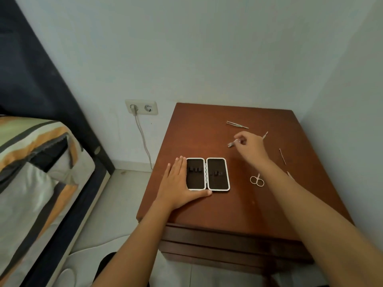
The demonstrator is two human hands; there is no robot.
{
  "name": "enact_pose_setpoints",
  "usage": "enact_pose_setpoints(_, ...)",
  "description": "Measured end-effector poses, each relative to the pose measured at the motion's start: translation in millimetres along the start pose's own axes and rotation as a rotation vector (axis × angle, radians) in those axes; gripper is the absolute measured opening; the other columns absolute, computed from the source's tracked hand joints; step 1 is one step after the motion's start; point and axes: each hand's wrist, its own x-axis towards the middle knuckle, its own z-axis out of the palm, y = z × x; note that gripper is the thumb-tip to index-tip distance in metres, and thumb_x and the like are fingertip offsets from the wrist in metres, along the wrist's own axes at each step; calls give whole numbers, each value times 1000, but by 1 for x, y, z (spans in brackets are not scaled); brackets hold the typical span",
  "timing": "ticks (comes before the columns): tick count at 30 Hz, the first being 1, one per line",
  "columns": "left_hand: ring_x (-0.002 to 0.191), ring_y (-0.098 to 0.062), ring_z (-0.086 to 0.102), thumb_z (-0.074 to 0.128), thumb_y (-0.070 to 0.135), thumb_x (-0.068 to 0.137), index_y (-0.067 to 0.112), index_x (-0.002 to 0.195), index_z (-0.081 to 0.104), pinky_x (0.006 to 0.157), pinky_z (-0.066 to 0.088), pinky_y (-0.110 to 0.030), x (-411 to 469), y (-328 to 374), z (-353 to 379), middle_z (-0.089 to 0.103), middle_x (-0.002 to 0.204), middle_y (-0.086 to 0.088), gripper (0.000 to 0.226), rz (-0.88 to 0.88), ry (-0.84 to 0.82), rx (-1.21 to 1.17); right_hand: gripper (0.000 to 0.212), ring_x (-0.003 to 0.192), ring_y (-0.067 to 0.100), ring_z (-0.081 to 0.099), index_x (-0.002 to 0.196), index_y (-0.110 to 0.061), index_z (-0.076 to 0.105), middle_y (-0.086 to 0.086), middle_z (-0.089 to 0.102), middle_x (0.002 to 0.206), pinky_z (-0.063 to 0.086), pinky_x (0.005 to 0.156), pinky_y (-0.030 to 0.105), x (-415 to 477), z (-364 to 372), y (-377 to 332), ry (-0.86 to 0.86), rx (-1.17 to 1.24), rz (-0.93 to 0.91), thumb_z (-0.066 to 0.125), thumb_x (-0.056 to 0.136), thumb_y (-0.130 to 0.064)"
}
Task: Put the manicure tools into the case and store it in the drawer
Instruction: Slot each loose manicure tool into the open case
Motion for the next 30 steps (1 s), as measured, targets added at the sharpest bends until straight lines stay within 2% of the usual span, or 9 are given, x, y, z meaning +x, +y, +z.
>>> enact_pose_setpoints(4, 147, -15, -6, 32, 93, 53, 13, 150, -1, 115, -9, -32, -3, 1, 1, -1, 160, -5, 130, -32, 31, 44, 3, 73, 10, 55, 83, -12, 65, 2, 61, 81, 42, 64, 10, -11, 24, -46, -187, 141, -81, 66, 81, -9)
enact_pose_setpoints(7, 147, -17, -4, 30, 94, 55, 14, 150, 1, 114, -8, -32, -6, 2, 2, 0, 160, -6, 128, -41, 63, 51, 3, 81, 13, 57, 82, -13, 68, 2, 64, 85, 46, 77, 21, -14, 44, -63, -372, 46, -138, 66, 82, -13)
enact_pose_setpoints(10, 147, -16, -5, 33, 93, 57, 14, 150, 0, 114, -8, -31, -7, 2, 3, 0, 160, -6, 126, -42, 70, 43, 7, 82, 16, 58, 83, -14, 69, 5, 68, 90, 44, 75, 25, -13, 56, -68, -516, -84, -175, 62, 84, -14)
enact_pose_setpoints(13, 147, -15, -6, 37, 91, 59, 17, 151, 1, 114, -9, -31, -7, 2, 2, -1, 160, -5, 123, -40, 64, 25, 8, 84, 14, 53, 80, -19, 67, -2, 59, 88, 40, 74, 25, -8, 57, -72, -631, -196, -204, 61, 85, -17)
enact_pose_setpoints(17, 147, -15, -6, 41, 89, 61, 18, 151, 1, 115, -8, -30, -6, 1, 1, -1, 160, -4, 121, -38, 58, 14, 5, 84, 14, 57, 85, -15, 69, 2, 64, 89, 47, 75, 27, -5, 60, -79, -699, -237, -231, 66, 81, -13)
enact_pose_setpoints(21, 147, -15, -6, 42, 88, 61, 15, 151, 2, 114, -8, -30, -6, 2, 1, 0, 160, -5, 122, -39, 57, 22, 11, 78, 15, 64, 87, -9, 70, 11, 72, 91, 53, 79, 27, -19, 65, -77, -644, -177, -253, 67, 79, -3)
enact_pose_setpoints(24, 147, -15, -5, 42, 88, 61, 18, 151, 2, 114, -8, -30, -6, 1, 2, 0, 160, -5, 120, -31, 61, 8, 10, 82, 19, 66, 83, -13, 72, 9, 72, 90, 54, 79, 29, -26, 59, -69, -610, -166, -272, 64, 80, -8)
enact_pose_setpoints(27, 147, -14, -5, 39, 91, 58, 17, 151, 3, 115, -8, -30, -5, -2, 4, -1, 160, -4, 123, -40, 58, 15, 13, 84, 18, 63, 87, -11, 72, 8, 70, 96, 50, 85, 28, -12, 46, -51, -320, -66, -227, 61, 82, -7)
enact_pose_setpoints(30, 146, -13, -7, 36, 92, 56, 17, 151, 3, 116, -8, -31, -5, -3, 5, -2, 160, -3, 125, -44, 50, 28, 22, 93, 24, 61, 99, -7, 68, 14, 64, 110, 43, 88, 26, 13, 27, -21, -23, -73, -40, 54, 83, 0)
